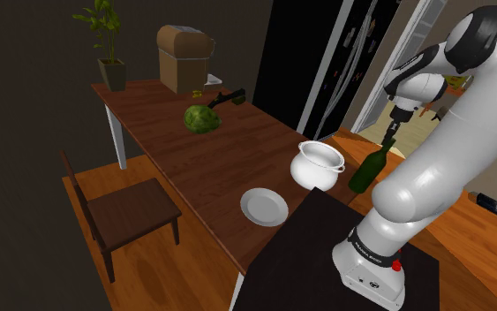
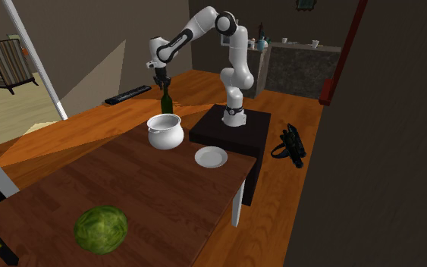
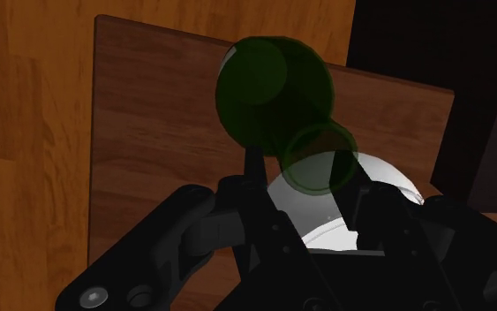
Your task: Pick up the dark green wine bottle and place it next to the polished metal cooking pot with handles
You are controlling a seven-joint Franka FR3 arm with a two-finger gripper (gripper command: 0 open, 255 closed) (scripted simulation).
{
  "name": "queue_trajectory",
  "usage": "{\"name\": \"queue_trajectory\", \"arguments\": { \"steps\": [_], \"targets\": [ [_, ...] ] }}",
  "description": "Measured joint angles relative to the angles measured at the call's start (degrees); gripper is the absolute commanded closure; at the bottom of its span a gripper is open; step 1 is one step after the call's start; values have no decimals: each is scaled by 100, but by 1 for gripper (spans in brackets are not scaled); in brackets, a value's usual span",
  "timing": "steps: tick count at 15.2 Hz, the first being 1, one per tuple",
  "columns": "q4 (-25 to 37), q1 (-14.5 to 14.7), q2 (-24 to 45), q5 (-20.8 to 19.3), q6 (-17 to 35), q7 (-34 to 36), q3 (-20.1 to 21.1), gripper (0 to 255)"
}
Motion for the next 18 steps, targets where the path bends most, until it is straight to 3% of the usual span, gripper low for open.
{"name": "queue_trajectory", "arguments": {
  "steps": [1,7,12,18],
  "targets": [
    [0,0,0,0,0,0,0,0],
    [1,0,-1,-1,1,0,0,0],
    [354,40,-457,-373,-654,292,94,0],
    [430,38,-468,-381,-744,289,95,0]
  ]
}}
